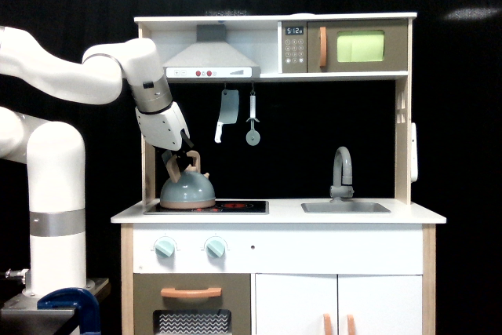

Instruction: Place the teapot on the stove

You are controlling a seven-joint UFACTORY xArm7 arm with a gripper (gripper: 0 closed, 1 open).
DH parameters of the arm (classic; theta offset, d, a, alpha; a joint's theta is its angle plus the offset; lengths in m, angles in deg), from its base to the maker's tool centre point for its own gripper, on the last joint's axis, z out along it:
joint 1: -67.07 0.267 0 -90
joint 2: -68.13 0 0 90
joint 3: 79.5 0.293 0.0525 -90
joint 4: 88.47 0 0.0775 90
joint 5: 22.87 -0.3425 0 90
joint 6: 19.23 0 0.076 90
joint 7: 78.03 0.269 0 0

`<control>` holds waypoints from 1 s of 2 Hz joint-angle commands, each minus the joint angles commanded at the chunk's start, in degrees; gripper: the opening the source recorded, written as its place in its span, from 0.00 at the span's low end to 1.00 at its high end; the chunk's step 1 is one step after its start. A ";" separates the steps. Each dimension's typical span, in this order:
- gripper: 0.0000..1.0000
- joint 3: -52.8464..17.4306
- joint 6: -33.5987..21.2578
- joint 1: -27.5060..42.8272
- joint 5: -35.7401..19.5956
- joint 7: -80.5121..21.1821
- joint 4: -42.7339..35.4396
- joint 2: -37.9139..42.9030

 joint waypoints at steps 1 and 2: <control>1.00 -3.77 -1.07 0.21 4.09 0.75 -1.59 0.37; 1.00 -12.70 -11.09 -2.47 13.64 2.25 -9.52 -0.79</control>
